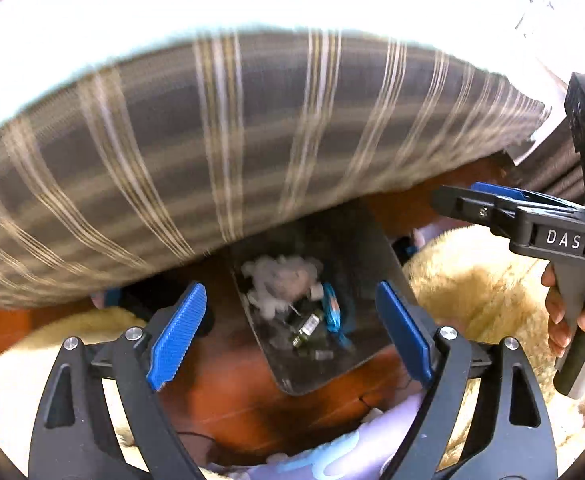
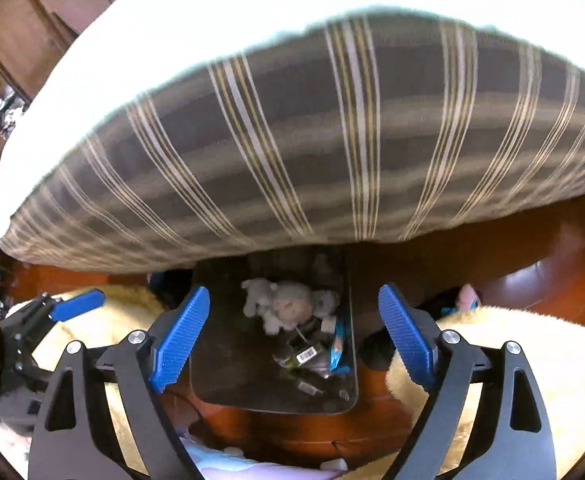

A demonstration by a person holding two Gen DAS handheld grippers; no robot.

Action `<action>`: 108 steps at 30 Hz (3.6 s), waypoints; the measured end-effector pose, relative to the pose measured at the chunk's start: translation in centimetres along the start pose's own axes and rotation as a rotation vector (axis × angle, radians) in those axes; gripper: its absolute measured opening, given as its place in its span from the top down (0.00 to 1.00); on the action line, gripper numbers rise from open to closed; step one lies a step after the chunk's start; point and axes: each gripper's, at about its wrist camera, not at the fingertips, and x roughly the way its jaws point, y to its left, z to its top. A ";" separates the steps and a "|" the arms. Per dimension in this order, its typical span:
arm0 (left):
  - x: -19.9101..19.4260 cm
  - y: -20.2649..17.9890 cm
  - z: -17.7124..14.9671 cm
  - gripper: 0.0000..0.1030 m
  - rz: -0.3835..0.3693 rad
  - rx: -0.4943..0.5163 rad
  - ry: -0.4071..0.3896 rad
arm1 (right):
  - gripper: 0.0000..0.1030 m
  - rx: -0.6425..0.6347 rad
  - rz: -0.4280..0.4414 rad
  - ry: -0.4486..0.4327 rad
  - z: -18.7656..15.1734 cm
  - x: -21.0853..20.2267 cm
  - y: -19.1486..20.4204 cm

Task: Collect trash
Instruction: 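Raise both grippers back over the sheet toward the remaining items, then grasp the braided cloth with the left gripper while the right grasps the grey scrunchie, then carry the braided cloth and scrunchie down over the bin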

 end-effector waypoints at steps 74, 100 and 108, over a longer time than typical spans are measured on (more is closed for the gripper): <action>0.8 7.3 31.3 0.85 0.140 -0.050 -0.189 | 0.81 -0.188 -0.087 -0.122 30.4 4.1 4.6; -9.0 -2.5 12.3 0.85 -0.018 0.030 -0.282 | 0.82 -0.289 0.015 -0.249 10.9 -10.2 5.8; -6.8 -3.4 5.9 0.85 -0.009 0.063 -0.215 | 0.82 -0.245 0.049 -0.189 4.3 -8.8 3.8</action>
